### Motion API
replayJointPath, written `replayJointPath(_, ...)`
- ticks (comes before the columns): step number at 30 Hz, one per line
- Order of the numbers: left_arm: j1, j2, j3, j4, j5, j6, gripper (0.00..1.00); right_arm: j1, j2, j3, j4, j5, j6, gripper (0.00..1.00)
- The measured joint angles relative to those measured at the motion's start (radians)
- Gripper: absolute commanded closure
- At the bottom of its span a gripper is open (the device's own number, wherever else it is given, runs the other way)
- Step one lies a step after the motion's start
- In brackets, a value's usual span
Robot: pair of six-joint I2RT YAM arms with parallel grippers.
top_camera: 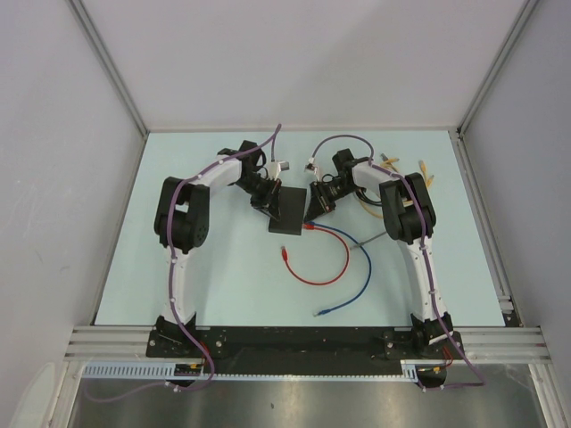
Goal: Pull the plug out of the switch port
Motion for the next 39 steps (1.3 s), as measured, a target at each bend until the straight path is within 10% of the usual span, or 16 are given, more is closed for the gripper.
replayJointPath(39,-0.003,0.010,0.016,-0.011,-0.003,0.000,0.86,-0.080,-0.164,0.017,-0.101,0.339,-0.164,1.00)
